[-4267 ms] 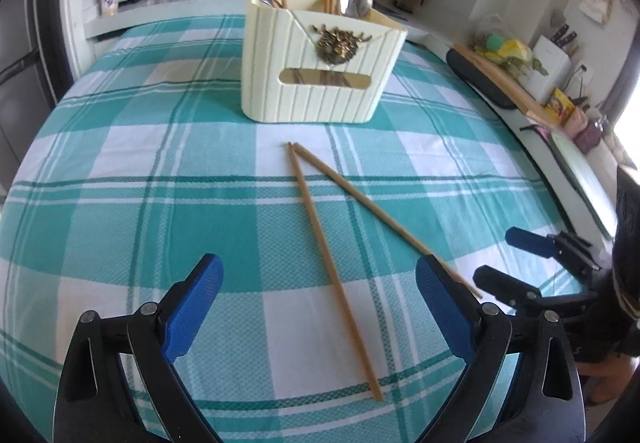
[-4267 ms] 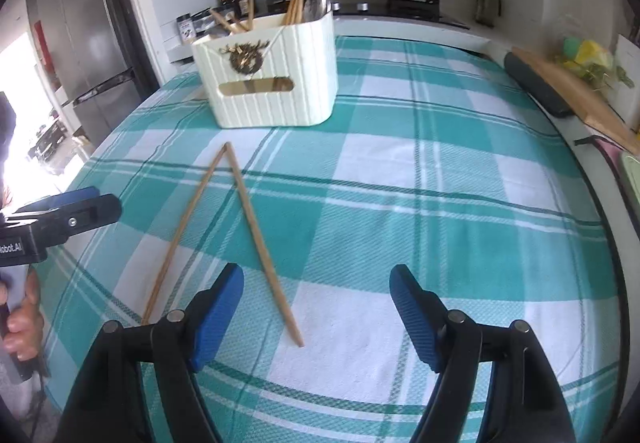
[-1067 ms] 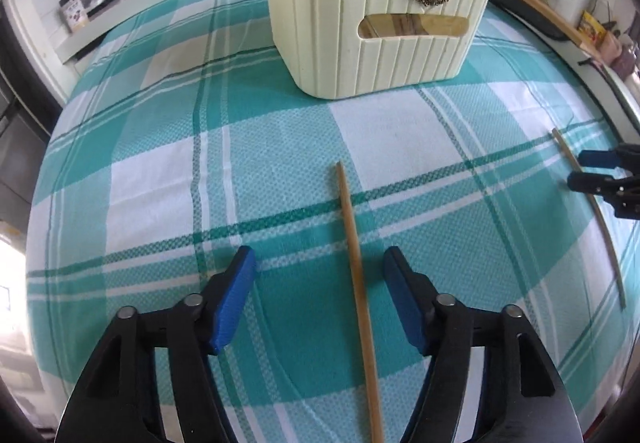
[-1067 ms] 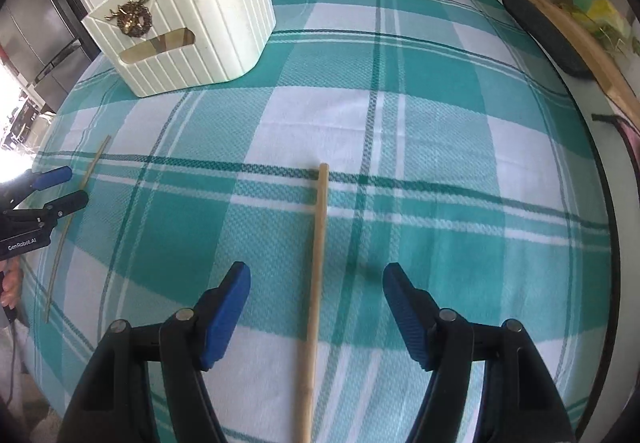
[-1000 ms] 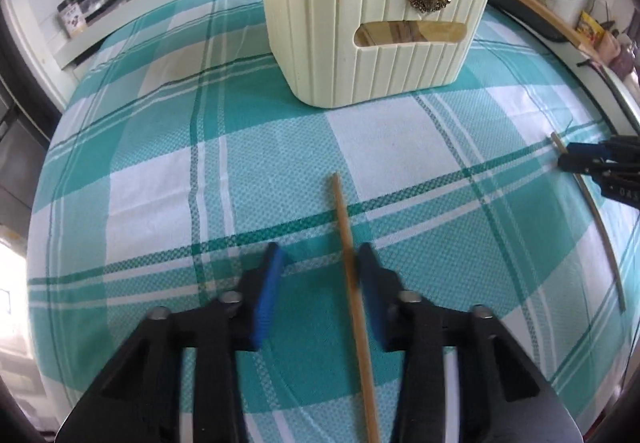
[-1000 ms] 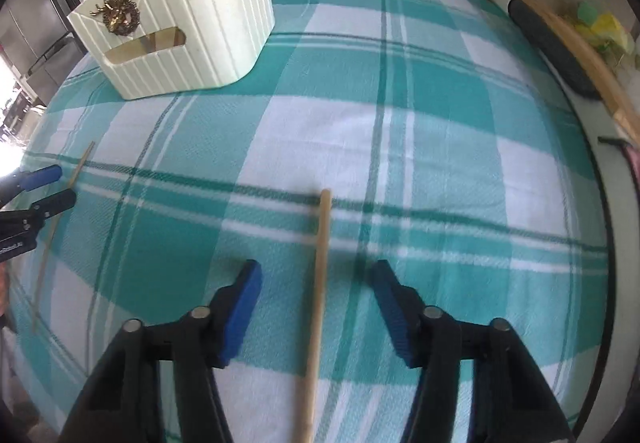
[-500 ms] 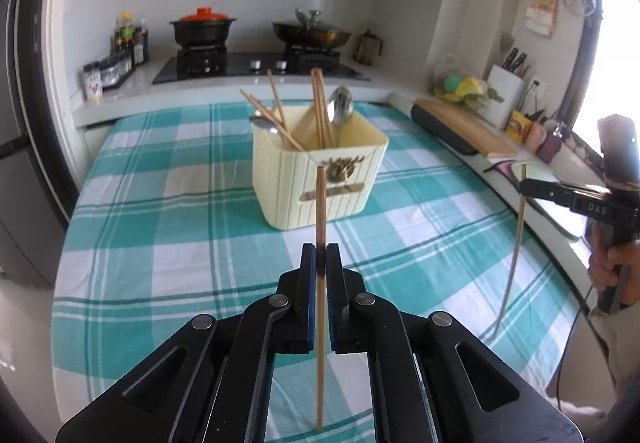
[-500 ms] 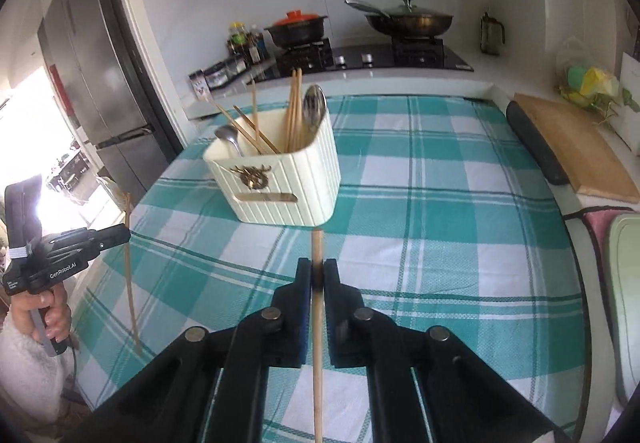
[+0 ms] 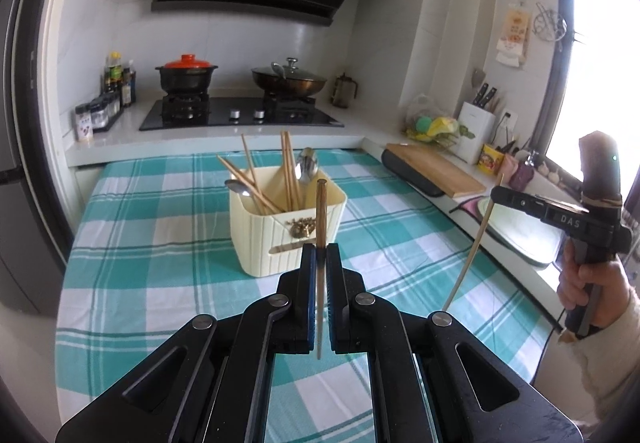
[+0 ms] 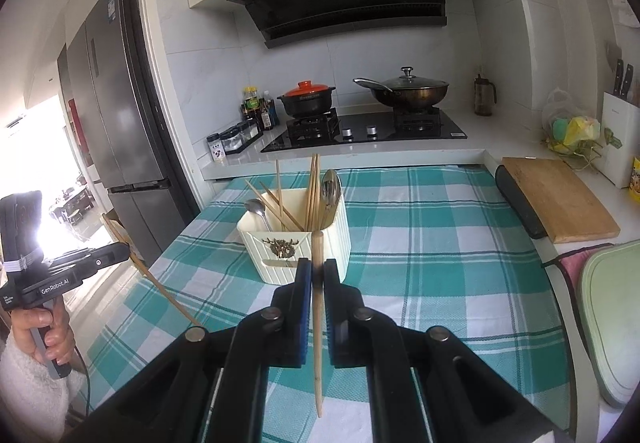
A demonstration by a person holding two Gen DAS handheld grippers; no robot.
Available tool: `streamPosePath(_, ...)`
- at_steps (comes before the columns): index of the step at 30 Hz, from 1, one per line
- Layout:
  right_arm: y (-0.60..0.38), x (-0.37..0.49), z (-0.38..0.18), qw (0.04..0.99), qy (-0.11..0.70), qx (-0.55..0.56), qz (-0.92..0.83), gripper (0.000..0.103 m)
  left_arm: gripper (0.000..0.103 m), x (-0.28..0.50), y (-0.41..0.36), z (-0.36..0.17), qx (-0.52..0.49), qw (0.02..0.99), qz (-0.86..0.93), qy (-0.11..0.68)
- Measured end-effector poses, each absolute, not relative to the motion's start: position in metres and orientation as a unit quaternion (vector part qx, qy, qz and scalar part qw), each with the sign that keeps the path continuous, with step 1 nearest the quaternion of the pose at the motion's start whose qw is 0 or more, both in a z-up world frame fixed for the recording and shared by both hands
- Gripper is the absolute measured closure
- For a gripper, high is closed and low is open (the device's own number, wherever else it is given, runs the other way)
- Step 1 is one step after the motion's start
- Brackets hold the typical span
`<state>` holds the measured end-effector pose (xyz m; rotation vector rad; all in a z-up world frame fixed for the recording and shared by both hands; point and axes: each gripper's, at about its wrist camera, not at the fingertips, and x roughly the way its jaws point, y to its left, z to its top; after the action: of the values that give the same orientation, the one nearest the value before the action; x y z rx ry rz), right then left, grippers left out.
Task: Organize utensils
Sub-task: 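Carry both chopsticks up over the caddy and lower them inside, then open both tools to release the chopsticks and withdraw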
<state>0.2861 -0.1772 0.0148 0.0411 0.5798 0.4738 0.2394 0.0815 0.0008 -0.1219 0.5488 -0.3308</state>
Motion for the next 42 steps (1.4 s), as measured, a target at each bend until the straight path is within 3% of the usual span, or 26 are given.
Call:
streamPosePath(14, -0.175, 0.311, 0.046, 0.935, 0.27, -0.002, 0.23, 0.097, 0.1, 0.263, 0.084, 0.045, -0.078, 0.947, -0.191, 0.244)
streamPosePath(23, -0.126, 0.369, 0.095, 0.945, 0.218, -0.016, 0.243, 0.097, 0.1, 0.324, 0.083, 0.098, -0.086, 0.971, -0.161, 0.154)
streamPosePath(27, -0.101, 0.392, 0.109, 0.955, 0.162, -0.014, 0.249, 0.097, 0.1, 0.358, 0.076, 0.094, -0.065, 0.98, -0.129, 0.134)
streamPosePath(32, -0.08, 0.426, 0.089, 0.964, 0.122, -0.005, 0.238, 0.097, 0.1, 0.406, 0.079, 0.058, -0.083, 0.977, -0.108, 0.166)
streamPosePath(42, -0.063, 0.517, -0.027, 0.912, 0.334, 0.018, 0.24, 0.096, 0.1, 0.471, 0.083, -0.023, -0.098, 0.94, -0.091, 0.315)
